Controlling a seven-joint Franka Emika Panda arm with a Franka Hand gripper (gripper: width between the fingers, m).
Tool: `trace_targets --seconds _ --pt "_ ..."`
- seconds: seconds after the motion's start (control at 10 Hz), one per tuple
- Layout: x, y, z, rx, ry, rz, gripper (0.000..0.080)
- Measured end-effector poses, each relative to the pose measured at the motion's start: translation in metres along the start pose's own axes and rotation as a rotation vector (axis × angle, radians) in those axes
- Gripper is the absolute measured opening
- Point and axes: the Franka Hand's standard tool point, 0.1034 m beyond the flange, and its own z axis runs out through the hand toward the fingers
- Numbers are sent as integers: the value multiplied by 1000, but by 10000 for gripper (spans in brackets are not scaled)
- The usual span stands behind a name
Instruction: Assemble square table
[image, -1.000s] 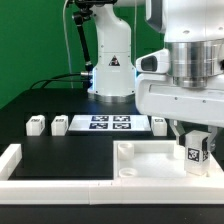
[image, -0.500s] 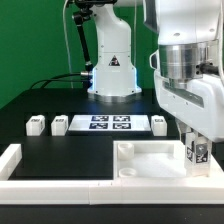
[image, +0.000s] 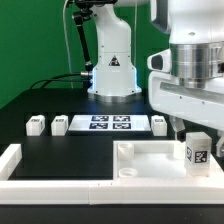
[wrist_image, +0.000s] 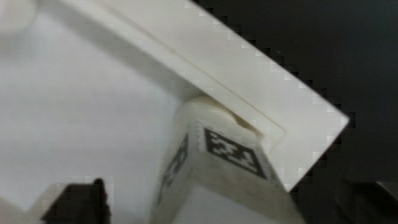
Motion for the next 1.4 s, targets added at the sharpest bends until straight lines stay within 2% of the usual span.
trace_targets --seconds 0.4,0.6,0.7,1.0,1.4 --pt "0 1 1 0 -2 -249 648" --pt "-1 -2 0 -12 13 -589 648" --pt "1 -4 -4 -7 20 -648 648" --pt "0 -3 -2 -9 16 -631 648" --pt "-2 -4 -1 3 7 -376 648"
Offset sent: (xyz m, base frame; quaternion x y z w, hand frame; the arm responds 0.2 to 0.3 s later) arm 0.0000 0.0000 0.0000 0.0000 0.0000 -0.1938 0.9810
